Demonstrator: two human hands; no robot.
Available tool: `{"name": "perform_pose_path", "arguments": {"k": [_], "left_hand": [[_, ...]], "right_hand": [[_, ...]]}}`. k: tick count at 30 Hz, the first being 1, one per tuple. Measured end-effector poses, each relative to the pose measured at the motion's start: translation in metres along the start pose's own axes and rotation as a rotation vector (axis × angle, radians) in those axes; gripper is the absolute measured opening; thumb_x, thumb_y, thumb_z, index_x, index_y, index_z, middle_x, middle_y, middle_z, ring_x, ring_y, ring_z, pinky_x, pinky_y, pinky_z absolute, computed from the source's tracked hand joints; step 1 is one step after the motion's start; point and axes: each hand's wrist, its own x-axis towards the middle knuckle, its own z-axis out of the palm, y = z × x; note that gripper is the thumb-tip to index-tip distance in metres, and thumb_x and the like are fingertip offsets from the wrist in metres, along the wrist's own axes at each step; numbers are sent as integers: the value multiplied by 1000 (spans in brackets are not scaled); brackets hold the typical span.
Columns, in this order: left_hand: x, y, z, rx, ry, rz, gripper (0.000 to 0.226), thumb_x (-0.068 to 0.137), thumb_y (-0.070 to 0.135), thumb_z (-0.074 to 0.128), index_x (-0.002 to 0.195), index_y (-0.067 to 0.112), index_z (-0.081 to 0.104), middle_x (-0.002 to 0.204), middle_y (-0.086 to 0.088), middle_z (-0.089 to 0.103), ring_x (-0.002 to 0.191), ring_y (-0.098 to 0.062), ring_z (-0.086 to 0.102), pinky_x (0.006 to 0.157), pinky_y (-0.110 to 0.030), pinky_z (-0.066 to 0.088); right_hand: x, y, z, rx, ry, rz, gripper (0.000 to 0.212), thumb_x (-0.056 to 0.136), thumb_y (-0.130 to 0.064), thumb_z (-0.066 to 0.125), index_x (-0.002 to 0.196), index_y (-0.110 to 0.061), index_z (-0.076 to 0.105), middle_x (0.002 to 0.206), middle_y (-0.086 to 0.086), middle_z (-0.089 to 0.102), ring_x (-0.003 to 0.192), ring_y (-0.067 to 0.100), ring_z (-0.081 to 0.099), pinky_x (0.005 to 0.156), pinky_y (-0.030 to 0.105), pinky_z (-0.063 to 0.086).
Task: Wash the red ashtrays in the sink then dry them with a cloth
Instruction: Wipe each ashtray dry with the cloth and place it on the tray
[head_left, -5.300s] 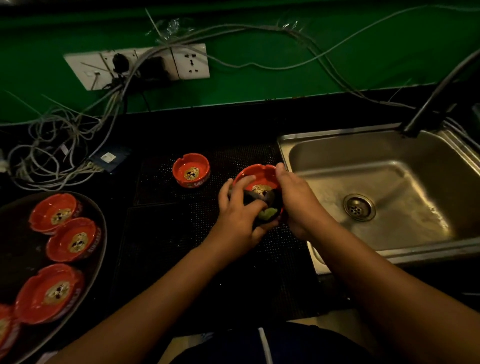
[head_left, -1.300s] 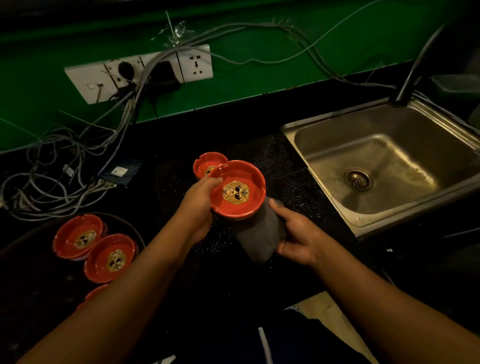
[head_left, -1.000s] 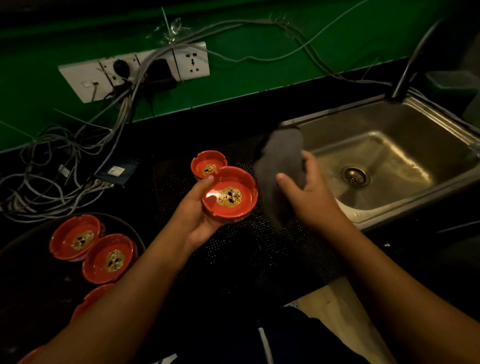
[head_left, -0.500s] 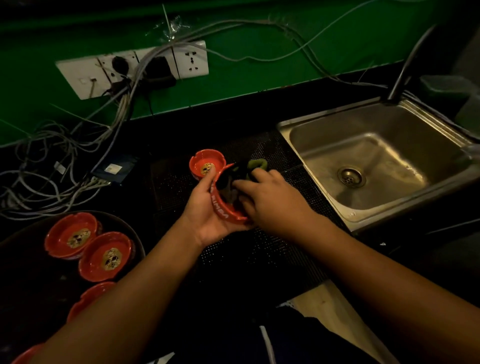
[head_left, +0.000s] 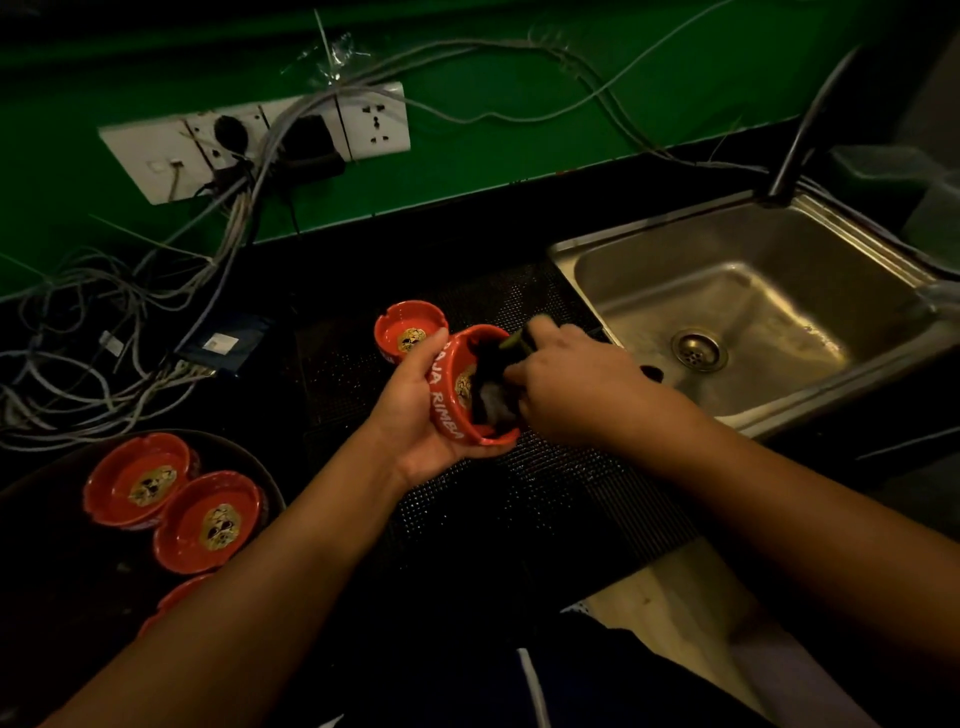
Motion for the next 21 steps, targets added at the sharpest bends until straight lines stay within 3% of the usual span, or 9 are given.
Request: {"name": "perform_pose_path", "arguments": {"k": [3, 6, 10, 14, 18, 21], "left_hand": [[2, 4, 3, -20, -18, 0, 55, 91, 60, 32, 109, 24, 69, 115, -13, 69, 104, -34, 62, 87, -54, 47], [5, 10, 8, -22, -29, 5, 57, 91, 61, 30, 111, 24, 68, 114, -12, 68, 97, -30, 66, 80, -51, 50], [6, 13, 6, -60, -38, 25, 61, 91, 62, 29, 118, 21, 65, 115, -12, 68, 102, -30, 64, 81, -51, 51], [4, 8, 10, -98, -65, 29, 62, 91, 63, 29, 116, 22, 68, 121, -13, 66, 107, -33, 65, 91, -56, 47], [3, 11, 15, -151, -78, 59, 63, 93, 58, 27, 122, 16, 63, 119, -13, 65, 106, -29, 61, 89, -46, 46], [1, 9, 13, -141, -81, 44, 63, 91, 62, 27, 122, 22, 63, 123, -12, 65, 110, -33, 61, 90, -56, 46]], "right_hand": [[3, -1, -3, 156, 153, -28, 37, 96, -35, 43, 132, -33, 51, 130, 6, 28, 118, 26, 37, 90, 41, 45], [5, -12, -10, 412, 151, -106, 40, 95, -30, 47, 135, -31, 52, 134, 7, 29, 124, 28, 36, 109, 42, 36], [-7, -9, -14, 367, -10, -160, 38, 94, -30, 50, 132, -28, 56, 140, 3, 32, 127, 25, 36, 110, 42, 35], [-8, -6, -14, 299, 68, -54, 44, 95, -31, 44, 139, -34, 45, 144, 3, 21, 123, 26, 27, 108, 42, 33], [-12, -15, -13, 313, 11, -116, 44, 95, -34, 45, 138, -39, 46, 140, 1, 24, 121, 24, 27, 107, 43, 34], [-13, -6, -16, 283, 45, -45, 43, 95, -34, 44, 138, -39, 46, 140, 0, 25, 121, 23, 27, 104, 42, 37]]}}
